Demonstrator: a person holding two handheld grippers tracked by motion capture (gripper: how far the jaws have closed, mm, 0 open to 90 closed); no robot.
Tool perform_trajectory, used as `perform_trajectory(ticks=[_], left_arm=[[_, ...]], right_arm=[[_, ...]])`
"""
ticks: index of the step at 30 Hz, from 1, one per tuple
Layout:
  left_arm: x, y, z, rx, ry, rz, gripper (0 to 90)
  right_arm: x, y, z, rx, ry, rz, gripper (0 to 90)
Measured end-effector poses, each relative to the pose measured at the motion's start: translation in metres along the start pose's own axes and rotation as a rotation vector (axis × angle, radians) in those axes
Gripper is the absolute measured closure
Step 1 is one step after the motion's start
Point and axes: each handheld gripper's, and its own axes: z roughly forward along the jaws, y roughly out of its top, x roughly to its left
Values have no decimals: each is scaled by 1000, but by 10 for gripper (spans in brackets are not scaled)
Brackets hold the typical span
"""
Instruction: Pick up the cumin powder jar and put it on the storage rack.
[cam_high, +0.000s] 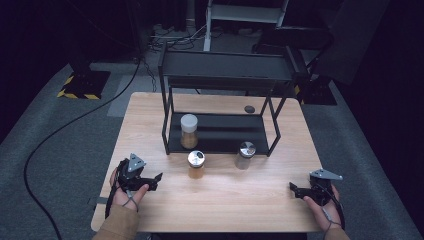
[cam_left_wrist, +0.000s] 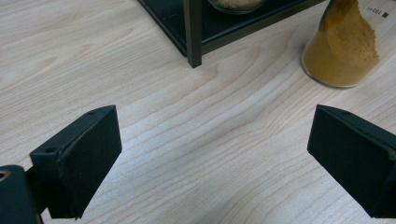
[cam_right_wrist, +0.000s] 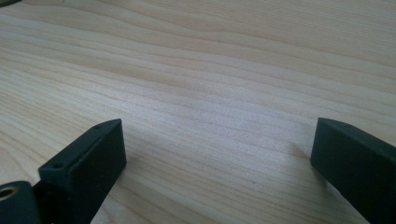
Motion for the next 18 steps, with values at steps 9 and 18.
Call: perform_trajectory(ticks=[9,18], left_arm=[[1,-3,7,54,-6,-9,29],[-1,3,12,117,-2,3,32]], right_arm=[[0,0,0,0,0,0,33],[0,0,0,0,0,0,33]])
